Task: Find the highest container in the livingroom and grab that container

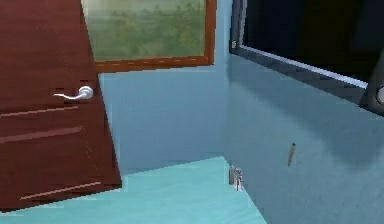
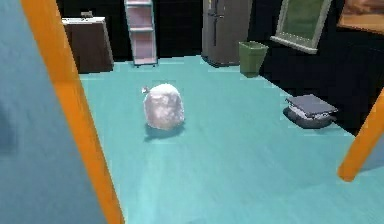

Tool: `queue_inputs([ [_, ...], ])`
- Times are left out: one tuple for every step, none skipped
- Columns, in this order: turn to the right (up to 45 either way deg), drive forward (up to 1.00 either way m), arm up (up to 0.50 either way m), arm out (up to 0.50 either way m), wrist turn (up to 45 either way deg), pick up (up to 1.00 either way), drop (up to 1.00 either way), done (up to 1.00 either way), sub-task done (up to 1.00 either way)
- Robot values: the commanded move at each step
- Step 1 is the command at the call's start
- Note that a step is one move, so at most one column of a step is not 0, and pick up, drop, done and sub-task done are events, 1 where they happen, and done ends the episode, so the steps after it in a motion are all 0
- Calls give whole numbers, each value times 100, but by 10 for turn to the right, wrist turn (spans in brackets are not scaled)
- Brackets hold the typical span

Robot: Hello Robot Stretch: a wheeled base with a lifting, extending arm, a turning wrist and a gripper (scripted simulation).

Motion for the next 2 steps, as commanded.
queue_inputs([
  [0, 45, 0, 0, 0, 0, 0, 0, 0],
  [-450, 0, 0, 0, 0, 0, 0, 0, 0],
])
